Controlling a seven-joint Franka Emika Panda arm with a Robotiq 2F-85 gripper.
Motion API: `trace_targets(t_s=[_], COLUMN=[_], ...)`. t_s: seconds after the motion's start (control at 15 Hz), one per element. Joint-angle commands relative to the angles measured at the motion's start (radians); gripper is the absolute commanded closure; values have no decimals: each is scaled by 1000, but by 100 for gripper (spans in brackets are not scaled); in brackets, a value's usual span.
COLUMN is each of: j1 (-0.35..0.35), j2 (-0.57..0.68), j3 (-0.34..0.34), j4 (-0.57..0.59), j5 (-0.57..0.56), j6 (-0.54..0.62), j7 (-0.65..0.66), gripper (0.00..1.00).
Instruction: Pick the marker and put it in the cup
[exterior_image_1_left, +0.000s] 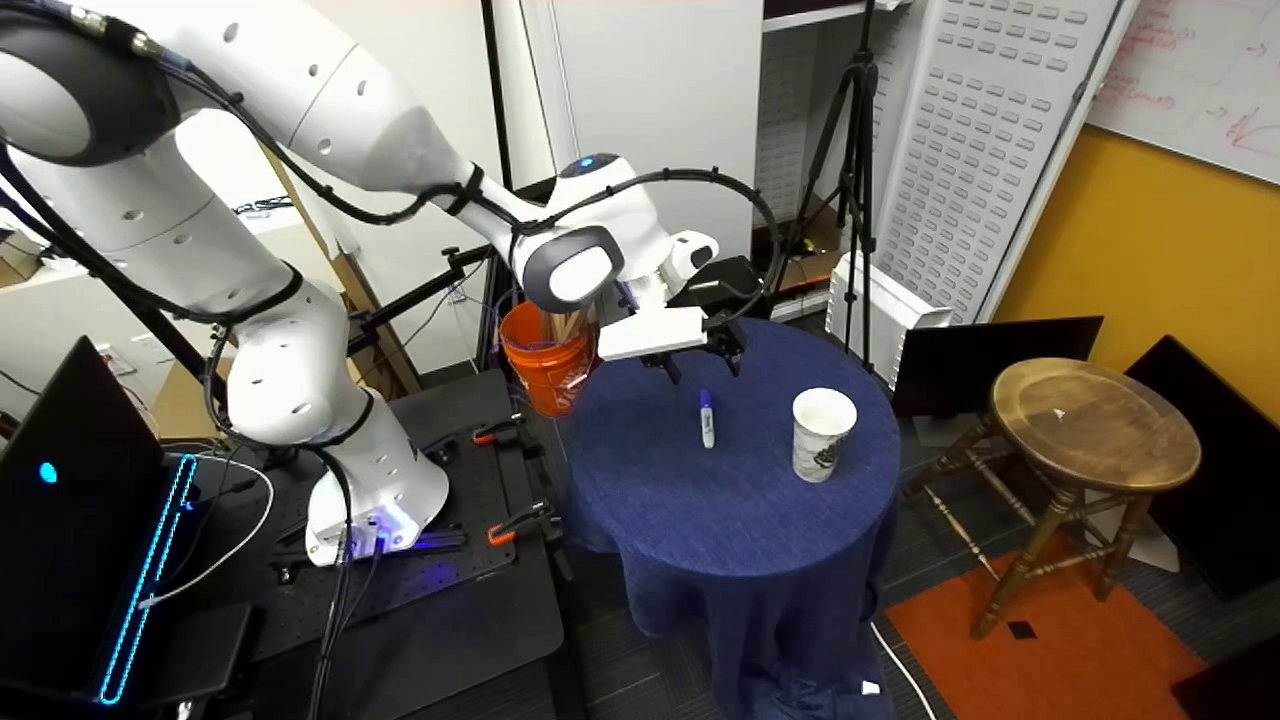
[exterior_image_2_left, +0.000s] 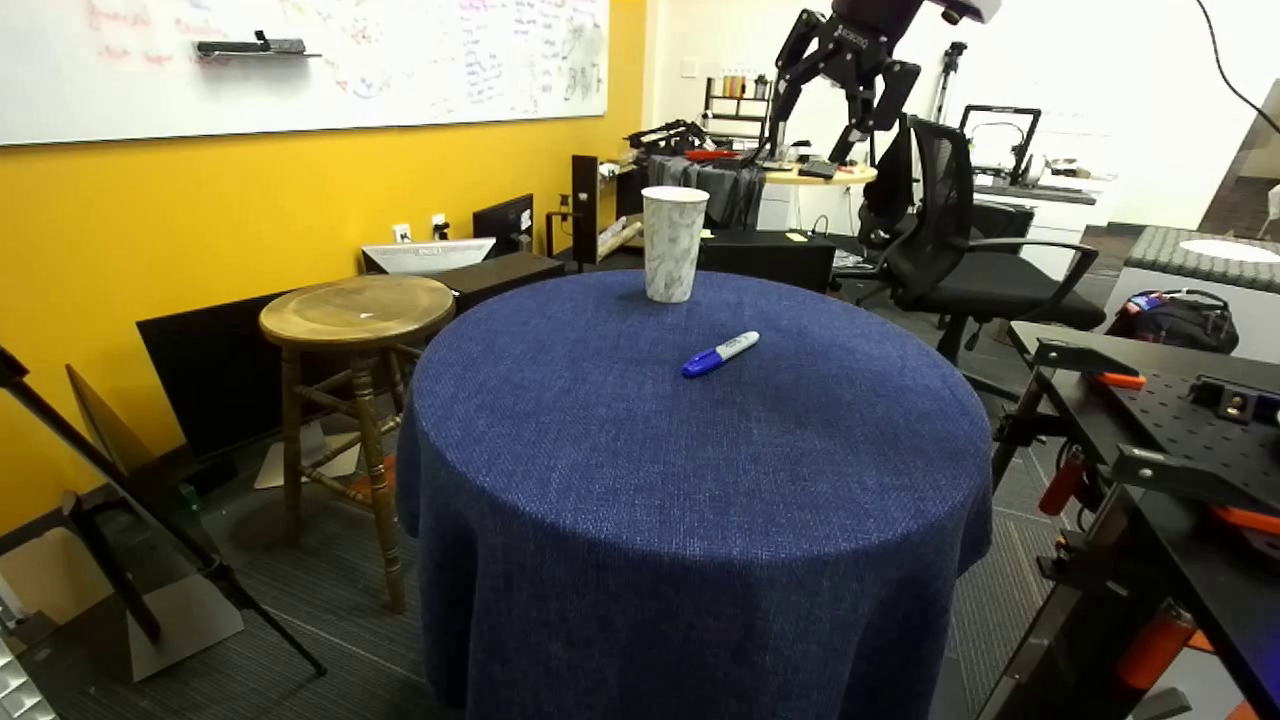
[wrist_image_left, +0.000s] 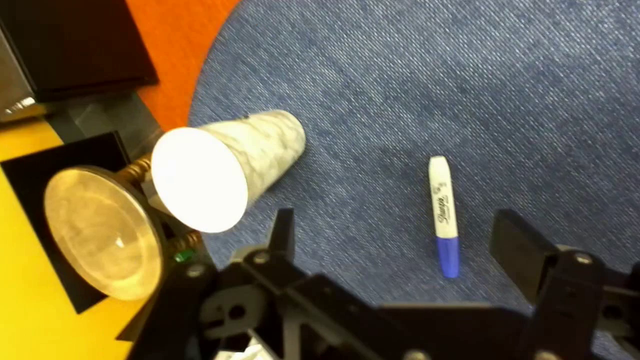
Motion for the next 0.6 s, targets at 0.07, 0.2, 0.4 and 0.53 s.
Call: trace_targets(t_s=[0.07, 0.2, 0.4, 0.53], j1=[77, 48, 18, 11], j2=[-2, 31, 74, 41], j3=[27, 62, 89, 100], j4=[17, 55, 101, 61], j5=[286, 268, 226, 243], j6=[-93, -135, -196, -166], j7=[-294, -289, -237, -246], gripper=[0, 0, 0, 0])
